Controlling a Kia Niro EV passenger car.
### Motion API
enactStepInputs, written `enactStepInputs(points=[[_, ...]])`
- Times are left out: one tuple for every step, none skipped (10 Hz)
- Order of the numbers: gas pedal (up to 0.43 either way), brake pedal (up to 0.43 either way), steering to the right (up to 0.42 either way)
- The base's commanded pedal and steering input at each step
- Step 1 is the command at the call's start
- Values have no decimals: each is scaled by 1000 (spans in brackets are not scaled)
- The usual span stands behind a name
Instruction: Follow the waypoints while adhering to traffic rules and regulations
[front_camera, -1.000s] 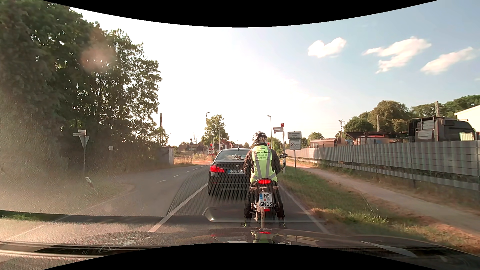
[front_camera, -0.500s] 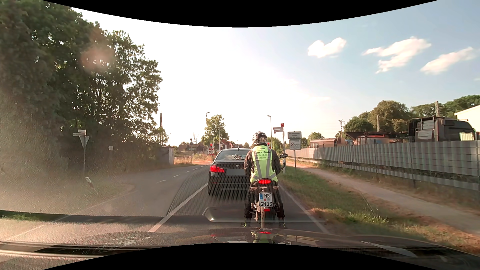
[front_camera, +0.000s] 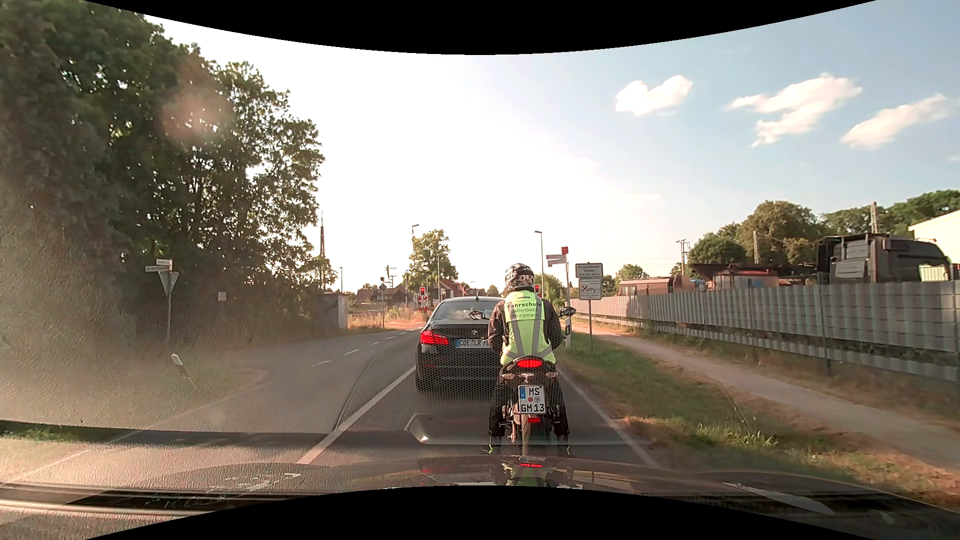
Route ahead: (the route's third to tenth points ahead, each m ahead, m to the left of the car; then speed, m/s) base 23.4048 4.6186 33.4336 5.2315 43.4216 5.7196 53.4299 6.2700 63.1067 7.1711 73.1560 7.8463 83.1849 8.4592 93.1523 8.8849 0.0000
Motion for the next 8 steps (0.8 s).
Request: enactStepInputs(points=[[0,0,6],[0,0,6],[0,0,6],[0,0,6],[0,0,6],[0,0,6],[0,0,6],[0,0,6]])
